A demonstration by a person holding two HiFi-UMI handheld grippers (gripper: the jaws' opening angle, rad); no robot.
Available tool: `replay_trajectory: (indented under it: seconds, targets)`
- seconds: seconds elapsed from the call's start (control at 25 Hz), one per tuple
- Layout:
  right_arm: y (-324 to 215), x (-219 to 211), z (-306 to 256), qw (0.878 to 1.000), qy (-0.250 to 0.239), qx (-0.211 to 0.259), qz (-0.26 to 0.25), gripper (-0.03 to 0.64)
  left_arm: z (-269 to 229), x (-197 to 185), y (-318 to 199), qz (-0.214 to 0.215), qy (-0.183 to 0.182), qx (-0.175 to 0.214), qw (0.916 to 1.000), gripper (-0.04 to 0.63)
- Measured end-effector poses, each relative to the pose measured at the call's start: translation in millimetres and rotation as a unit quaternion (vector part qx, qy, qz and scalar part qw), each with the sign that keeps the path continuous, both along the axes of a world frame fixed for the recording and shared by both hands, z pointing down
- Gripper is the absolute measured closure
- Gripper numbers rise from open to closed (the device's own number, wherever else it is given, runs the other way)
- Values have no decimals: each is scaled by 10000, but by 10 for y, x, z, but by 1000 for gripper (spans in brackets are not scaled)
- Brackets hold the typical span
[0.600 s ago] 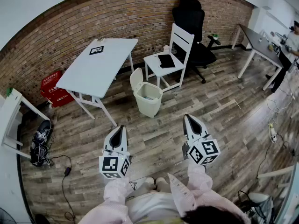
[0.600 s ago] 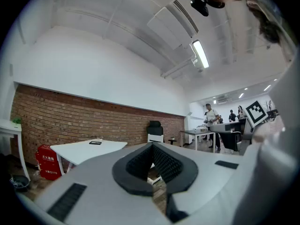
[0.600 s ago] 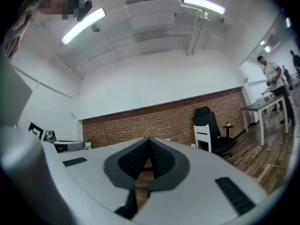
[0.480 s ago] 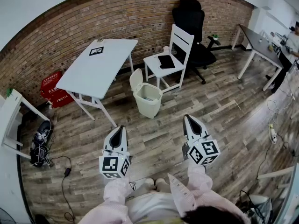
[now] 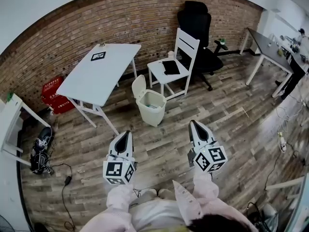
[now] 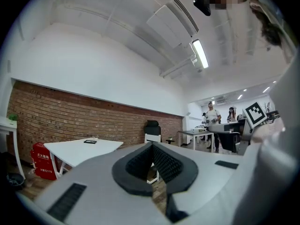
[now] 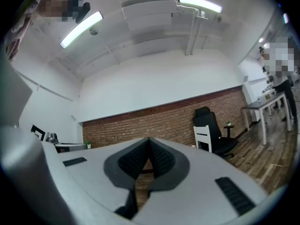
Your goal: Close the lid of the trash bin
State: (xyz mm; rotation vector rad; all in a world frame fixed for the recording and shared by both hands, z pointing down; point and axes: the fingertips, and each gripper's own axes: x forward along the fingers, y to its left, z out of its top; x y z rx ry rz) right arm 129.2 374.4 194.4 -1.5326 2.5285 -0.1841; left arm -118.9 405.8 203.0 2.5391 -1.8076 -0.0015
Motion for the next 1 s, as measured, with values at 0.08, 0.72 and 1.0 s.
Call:
replay_trajectory:
  seconds: [0.08, 0.72, 1.0]
  targets:
    - [-21, 39, 20, 10000, -9, -5, -19, 614, 8, 49, -22, -51, 15, -7, 10000, 603]
    - [-250, 67, 194, 9996, -143, -198, -119, 614, 117, 49, -276, -193, 39, -212, 9996, 385]
    - [-667, 27, 296, 9994, -201, -287, -23, 614, 230, -68, -722, -186, 130, -314, 9993, 348]
